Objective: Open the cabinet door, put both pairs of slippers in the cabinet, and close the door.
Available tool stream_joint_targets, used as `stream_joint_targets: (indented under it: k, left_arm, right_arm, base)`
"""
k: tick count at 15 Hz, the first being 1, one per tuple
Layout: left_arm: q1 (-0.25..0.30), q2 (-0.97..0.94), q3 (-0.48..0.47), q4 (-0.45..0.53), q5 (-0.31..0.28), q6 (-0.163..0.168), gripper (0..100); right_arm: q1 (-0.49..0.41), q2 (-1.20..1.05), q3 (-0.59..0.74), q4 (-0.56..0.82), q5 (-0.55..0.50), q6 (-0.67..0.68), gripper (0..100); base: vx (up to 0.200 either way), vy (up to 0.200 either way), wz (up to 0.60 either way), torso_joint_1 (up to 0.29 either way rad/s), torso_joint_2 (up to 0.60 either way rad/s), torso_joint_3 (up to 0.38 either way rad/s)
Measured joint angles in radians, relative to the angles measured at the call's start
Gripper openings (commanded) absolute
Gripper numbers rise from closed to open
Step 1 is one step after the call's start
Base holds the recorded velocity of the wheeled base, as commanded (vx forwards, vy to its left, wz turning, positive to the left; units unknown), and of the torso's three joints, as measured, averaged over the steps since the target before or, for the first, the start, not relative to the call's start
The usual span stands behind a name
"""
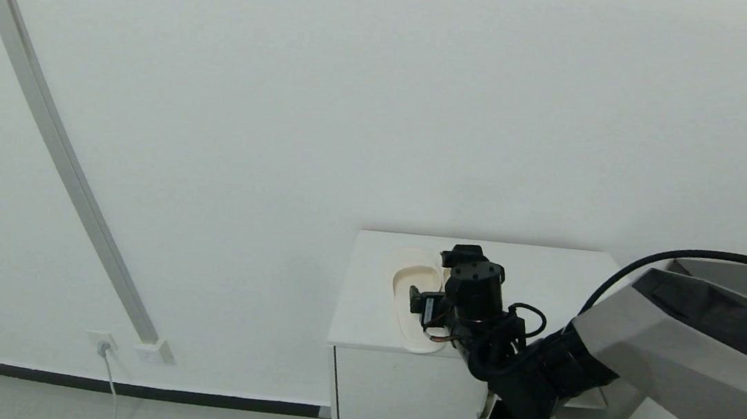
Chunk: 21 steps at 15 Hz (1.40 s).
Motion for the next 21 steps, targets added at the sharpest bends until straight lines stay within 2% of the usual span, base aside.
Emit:
stream_joint_targets:
  k: [7, 11, 12, 21]
  left_arm:
    - [0.0, 0.0, 0.0, 0.0, 0.001, 0.0, 0]
    - [0.0, 0.0, 0.0, 0.0, 0.0, 0.0, 0]
    - [0.0, 0.0, 0.0, 0.0, 0.0, 0.0, 0]
    - [0.0, 0.0, -0.001, 0.0, 0.001, -0.001, 0]
  right_arm:
    - [-0.058, 0.144, -0.225, 0.001, 0.023, -0.068, 100]
    - [-0.07, 0.176, -0.274, 0.012, 0.047, -0.078, 100]
    - [-0.071, 0.179, -0.277, 0.013, 0.047, -0.084, 0]
    - [-0.072, 0.171, -0.265, 0.009, 0.049, -0.086, 0]
  base:
    - [0.0, 0.0, 0.0, 0.0, 0.0, 0.0]
    - [0.0, 0.0, 0.0, 0.0, 0.0, 0.0]
    - [0.0, 0.0, 0.0, 0.0, 0.0, 0.0]
    - [0.0, 0.0, 0.0, 0.0, 0.0, 0.0]
